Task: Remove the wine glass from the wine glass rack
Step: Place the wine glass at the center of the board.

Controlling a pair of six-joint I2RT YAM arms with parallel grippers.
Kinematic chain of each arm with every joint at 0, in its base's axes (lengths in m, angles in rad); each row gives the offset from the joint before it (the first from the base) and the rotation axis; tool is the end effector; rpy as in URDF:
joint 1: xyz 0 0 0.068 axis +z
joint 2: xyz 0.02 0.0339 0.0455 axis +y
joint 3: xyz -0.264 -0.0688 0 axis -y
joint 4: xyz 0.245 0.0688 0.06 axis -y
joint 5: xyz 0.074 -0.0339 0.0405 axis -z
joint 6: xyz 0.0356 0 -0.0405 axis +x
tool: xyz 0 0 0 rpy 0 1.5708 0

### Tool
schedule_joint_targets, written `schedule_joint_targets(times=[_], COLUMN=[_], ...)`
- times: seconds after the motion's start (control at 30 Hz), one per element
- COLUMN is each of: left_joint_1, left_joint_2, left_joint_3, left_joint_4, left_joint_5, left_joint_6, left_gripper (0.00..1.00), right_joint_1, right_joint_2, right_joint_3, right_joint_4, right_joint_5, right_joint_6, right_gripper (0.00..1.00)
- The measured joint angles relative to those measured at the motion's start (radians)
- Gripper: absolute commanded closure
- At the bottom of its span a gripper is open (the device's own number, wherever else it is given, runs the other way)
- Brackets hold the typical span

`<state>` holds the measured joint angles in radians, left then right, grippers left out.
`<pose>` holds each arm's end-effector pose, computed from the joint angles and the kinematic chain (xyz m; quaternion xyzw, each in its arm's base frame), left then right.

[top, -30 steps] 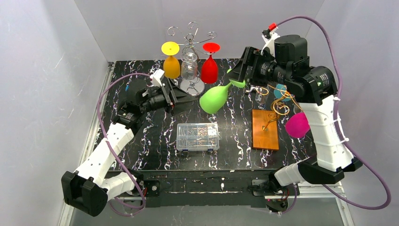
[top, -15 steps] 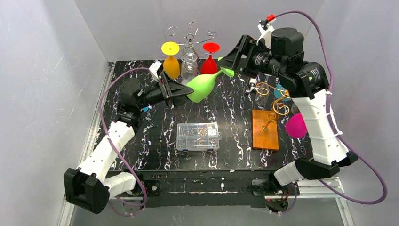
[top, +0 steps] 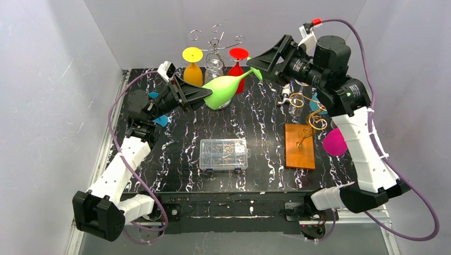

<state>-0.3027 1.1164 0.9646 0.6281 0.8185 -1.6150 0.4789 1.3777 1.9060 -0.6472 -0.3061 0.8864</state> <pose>0.2240 -0.0972 0.4181 -0.0220 0.5856 -0.7602 0.2806 0.2239 0.1284 0.5351 0.0504 0.7443 0.5024 0.4371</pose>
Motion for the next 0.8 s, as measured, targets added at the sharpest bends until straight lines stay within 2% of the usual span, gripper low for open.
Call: schedule_joint_targets(times=[0.13, 0.23, 0.37, 0.43, 0.57, 0.8], left_joint_1=[0.001, 0.002, 0.004, 0.003, 0.0, 0.0], left_joint_2=[0.0, -0.002, -0.012, -0.015, -0.04, -0.074], left_joint_3=[0.015, 0.035, 0.064, 0.094, 0.213, 0.559], left_joint_4=[0.022, 0.042, -0.013, -0.073, -0.325, -1.032], left_joint_5=[-0.01, -0.013, -0.012, -0.012, -0.02, -0.172], left_joint_6=[-0.029, -0.043, -0.017, 0.014, 0.156, 0.542], left_gripper=[0.98, 1.0, 1.0, 1.0, 1.0, 1.0], right_joint_1=[-0.008, -0.014, -0.014, -0.014, -0.011, -0.011], right_joint_2=[-0.037, -0.055, -0.069, -0.072, -0.065, -0.042], right_joint_3=[-0.06, -0.09, -0.105, -0.105, -0.096, -0.02], right_joint_4=[0.073, 0.105, 0.134, 0.118, 0.042, -0.099], right_joint_5=[-0.028, -0.037, -0.041, -0.035, -0.017, 0.05], right_joint_6=[0.039, 0.064, 0.077, 0.05, -0.032, -0.168], right_gripper=[0.43, 0.33, 0.03, 0.02, 0.02, 0.02])
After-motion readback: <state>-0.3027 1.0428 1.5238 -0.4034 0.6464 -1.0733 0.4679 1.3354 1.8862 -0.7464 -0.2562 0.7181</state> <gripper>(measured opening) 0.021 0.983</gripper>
